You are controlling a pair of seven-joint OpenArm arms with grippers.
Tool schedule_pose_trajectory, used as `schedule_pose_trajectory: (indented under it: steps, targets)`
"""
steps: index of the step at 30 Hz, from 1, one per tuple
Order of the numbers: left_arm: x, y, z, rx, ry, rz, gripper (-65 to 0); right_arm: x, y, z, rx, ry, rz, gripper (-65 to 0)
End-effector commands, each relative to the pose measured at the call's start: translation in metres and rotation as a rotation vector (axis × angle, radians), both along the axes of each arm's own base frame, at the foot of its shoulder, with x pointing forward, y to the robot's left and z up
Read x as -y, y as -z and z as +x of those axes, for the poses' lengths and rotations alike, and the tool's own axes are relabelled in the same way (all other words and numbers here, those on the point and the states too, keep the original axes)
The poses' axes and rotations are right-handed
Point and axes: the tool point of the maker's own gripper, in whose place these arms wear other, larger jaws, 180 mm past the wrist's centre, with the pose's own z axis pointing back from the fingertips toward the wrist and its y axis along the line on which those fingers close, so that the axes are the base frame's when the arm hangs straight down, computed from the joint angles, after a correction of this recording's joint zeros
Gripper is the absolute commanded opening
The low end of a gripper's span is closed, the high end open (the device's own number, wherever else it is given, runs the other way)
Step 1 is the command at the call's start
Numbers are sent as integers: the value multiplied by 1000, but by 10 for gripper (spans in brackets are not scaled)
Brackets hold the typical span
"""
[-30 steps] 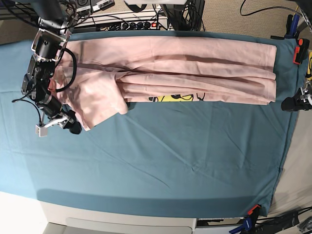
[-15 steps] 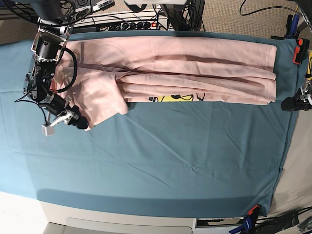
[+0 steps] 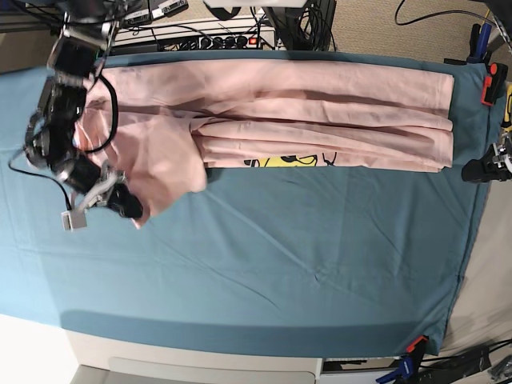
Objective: Fold the T-shirt properly
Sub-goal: 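Grasp the sleeve with the right gripper and fold it inward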
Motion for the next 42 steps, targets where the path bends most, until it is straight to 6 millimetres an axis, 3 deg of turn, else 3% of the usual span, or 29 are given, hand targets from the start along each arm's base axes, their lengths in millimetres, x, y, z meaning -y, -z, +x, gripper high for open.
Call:
schedule_pose_trajectory:
  steps: [1, 7, 13, 31, 36, 42]
  targets:
    - [-10, -20, 9, 56, -6, 17, -369, -3, -21, -3, 71, -24, -27, -650]
    - [-10, -20, 10, 60, -9, 16, -369, -44, -36, -74, 119, -155, -145, -650]
    - [-10, -21, 11, 65, -13, 15, -369, -69, -41, -118, 115, -228, -172, -650]
    - [-10, -22, 12, 70, -17, 13, -369, -80, -23, -155, 5, -259, -91, -650]
    - [-10, -22, 12, 71, -17, 13, -369, -96, -18, -164, -20, -304, -52, -650]
    - [-11, -24, 14, 75, -17, 14, -369, -134, -9, -181, -56, -406, 7, -650]
